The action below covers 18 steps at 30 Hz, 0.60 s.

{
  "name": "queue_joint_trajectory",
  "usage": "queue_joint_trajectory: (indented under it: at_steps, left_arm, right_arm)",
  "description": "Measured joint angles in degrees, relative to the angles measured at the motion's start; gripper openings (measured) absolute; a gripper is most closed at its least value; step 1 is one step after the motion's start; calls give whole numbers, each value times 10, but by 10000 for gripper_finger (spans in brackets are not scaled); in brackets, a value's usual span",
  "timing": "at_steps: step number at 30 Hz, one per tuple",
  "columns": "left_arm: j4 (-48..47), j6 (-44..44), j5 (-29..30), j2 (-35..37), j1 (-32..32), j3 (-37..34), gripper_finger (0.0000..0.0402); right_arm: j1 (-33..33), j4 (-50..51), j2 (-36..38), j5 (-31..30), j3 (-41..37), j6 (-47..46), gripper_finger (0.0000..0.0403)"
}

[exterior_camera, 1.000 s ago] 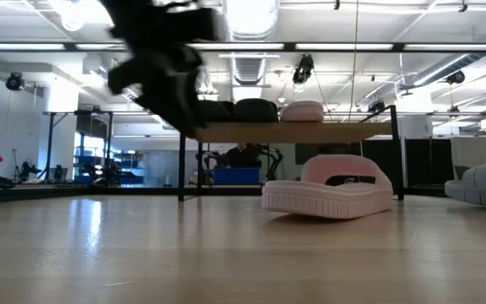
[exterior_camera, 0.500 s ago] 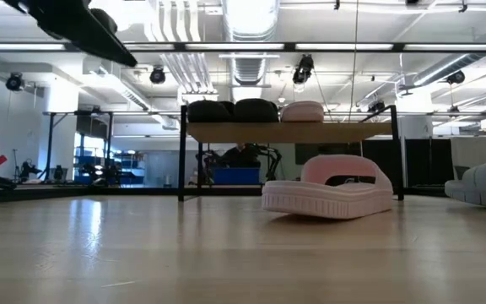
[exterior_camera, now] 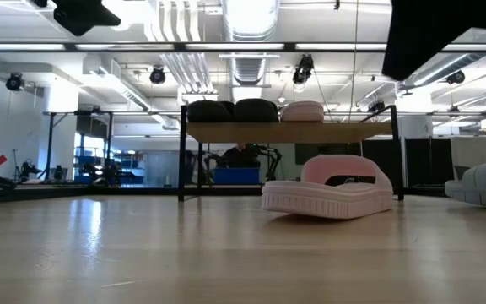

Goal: Pick and place slides into the shelf
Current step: Put the pink slide on the shelf

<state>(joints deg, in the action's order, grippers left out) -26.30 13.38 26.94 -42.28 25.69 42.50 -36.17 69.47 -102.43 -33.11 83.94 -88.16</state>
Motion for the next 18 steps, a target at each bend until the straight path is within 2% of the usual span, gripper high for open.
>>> queue_joint_trajectory:
  at_steps: [4, 12, 18]
  left_arm:
    - [7, 0, 0, 20, 0, 0, 223]
    - [3, -2, 9, 24, -1, -8, 223]
    - [0, -2, 63, 3, -1, -11, 223]
  right_arm:
    - [19, -44, 0, 16, -14, 83, 68]
    - [64, -49, 0, 16, -37, 219, 80]
    - [82, -64, 0, 16, -61, 294, 102]
